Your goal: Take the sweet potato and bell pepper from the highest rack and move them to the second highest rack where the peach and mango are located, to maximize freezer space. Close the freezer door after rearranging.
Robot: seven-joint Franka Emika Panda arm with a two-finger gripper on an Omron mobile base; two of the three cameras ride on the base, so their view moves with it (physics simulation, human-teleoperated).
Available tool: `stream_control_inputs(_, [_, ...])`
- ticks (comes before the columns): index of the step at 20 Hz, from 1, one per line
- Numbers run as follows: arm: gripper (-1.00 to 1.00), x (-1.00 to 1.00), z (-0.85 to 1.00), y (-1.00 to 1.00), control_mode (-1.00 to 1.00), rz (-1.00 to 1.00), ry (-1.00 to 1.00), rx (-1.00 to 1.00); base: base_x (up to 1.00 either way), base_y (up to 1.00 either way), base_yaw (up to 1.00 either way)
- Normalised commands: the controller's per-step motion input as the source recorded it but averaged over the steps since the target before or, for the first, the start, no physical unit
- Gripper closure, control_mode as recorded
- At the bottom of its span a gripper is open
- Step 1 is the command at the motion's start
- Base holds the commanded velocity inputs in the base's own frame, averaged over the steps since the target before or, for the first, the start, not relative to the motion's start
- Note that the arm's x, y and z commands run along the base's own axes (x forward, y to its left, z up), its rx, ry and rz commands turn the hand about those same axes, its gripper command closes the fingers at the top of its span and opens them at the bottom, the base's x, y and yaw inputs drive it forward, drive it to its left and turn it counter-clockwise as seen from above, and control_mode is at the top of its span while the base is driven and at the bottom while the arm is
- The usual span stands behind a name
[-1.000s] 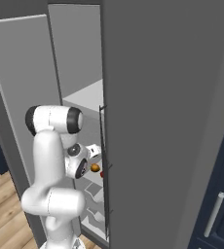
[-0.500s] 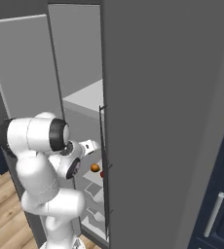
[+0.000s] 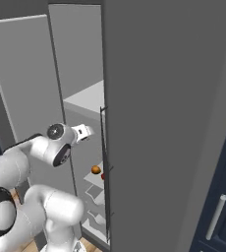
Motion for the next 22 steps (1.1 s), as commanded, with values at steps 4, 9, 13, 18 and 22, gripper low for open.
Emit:
stream_control_inputs(4, [-1.00, -1.00, 0.25, 0.00, -1.00, -0.05, -0.01, 0.00, 0.00, 0.00, 0.00])
stream_control_inputs(9, [-1.00, -1.00, 0.28, 0.00, -1.00, -0.04, -0.01, 0.00, 0.00, 0.00, 0.00])
stream_control_inputs(13, [-1.00, -0.98, 0.30, 0.00, -1.00, -0.02, 0.00, 0.00, 0.00, 0.00, 0.00])
stream_control_inputs(18, [-1.00, -0.91, 0.13, 0.00, -1.00, -0.01, 0.00, 0.00, 0.00, 0.00, 0.00])
stream_control_inputs(22, [-1.00, -0.49, -0.08, 0.00, -1.00, 0.00, 0.07, 0.00, 0.00, 0.00, 0.00])
